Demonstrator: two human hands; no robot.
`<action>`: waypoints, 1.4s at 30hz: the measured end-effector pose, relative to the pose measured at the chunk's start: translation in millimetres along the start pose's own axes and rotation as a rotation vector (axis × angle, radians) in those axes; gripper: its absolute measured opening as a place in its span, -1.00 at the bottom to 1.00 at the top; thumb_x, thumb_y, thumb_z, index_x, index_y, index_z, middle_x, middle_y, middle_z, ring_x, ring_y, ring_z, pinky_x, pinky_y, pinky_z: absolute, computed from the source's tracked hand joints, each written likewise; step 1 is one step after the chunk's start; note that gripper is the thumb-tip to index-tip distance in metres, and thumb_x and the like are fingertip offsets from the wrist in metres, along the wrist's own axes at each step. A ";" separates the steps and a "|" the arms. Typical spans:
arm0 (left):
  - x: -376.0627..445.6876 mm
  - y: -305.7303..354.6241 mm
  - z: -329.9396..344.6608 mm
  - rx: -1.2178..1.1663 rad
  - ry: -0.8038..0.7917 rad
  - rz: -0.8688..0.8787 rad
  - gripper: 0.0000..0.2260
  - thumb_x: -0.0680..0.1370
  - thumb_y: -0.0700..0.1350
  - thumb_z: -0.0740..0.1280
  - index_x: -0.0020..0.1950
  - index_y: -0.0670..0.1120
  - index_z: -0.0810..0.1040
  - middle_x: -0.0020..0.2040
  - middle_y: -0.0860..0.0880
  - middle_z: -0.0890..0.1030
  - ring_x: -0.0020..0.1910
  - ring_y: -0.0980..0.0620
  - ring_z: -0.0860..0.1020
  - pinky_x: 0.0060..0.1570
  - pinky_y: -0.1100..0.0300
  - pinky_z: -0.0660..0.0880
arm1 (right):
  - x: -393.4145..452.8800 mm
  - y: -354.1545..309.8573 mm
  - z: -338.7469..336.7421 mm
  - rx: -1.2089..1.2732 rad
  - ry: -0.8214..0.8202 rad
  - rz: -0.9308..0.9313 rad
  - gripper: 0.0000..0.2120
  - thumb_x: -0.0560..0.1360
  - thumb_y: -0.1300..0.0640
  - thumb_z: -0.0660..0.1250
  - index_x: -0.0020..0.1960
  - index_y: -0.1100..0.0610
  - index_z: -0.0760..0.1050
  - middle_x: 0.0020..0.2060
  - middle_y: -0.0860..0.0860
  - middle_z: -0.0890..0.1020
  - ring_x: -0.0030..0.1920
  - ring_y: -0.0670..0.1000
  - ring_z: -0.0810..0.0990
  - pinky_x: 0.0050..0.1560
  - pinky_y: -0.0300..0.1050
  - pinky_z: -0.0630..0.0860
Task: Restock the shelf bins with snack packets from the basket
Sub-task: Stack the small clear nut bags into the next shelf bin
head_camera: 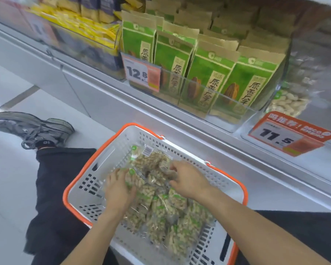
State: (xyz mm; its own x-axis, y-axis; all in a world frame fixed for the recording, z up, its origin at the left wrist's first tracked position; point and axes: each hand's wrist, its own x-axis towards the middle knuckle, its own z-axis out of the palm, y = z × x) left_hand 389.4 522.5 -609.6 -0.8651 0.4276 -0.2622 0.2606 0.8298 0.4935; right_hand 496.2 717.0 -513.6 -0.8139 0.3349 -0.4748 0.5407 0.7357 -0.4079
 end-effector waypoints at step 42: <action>-4.0 88.2 88.7 0.025 -0.520 -0.109 -0.64 0.60 0.05 0.32 0.18 -0.24 0.48 0.07 -0.15 0.59 0.02 -0.09 0.59 0.01 0.11 0.56 | -12.3 101.2 123.2 0.322 -0.051 0.330 -0.38 0.41 0.13 0.50 0.44 -0.04 0.42 0.22 -0.07 0.62 0.25 0.02 0.58 0.25 -0.16 0.50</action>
State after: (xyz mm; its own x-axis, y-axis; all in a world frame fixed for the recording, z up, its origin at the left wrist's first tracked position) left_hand 453.9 625.8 -638.6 -0.5625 0.4541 -0.6909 0.1963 0.8851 0.4220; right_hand 587.1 714.9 -645.1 -0.5797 0.4854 -0.6545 0.8144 0.3714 -0.4458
